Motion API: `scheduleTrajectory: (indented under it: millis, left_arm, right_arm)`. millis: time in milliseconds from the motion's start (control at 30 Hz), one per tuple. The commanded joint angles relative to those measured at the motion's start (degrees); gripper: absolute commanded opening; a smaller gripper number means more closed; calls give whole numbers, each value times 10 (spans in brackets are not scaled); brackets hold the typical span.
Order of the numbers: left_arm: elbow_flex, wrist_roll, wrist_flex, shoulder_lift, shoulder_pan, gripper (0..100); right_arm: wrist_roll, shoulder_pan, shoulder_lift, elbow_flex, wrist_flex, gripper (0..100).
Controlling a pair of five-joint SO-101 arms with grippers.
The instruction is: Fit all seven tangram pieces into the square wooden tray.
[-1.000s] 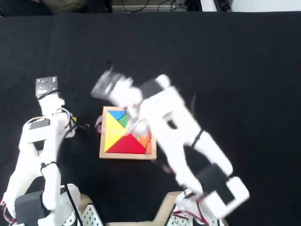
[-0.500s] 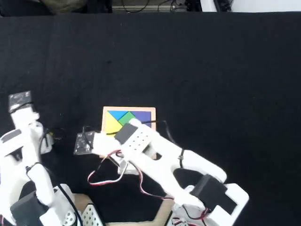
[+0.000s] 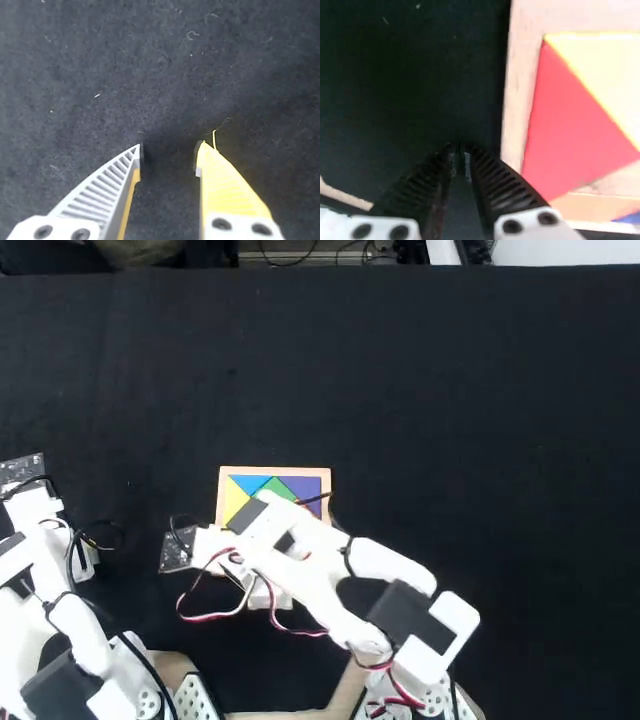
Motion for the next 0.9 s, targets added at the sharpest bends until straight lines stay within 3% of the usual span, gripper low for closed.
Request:
scheduleTrajectory:
  millis: [0,600,767,867]
  left_arm:
    - [1,-4,2,-10,-10,184]
    - [2,-4,-1,-8,-10,184]
    - [-20,-4,0,-11,35,184]
    - [-104,33,4,-11,87,184]
  right_arm:
    - [24,44,1,-44,5,11]
    - [49,91,1,-101,11,11]
    - [45,91,-29,-180,120,11]
    - [11,124,-102,-286,210,11]
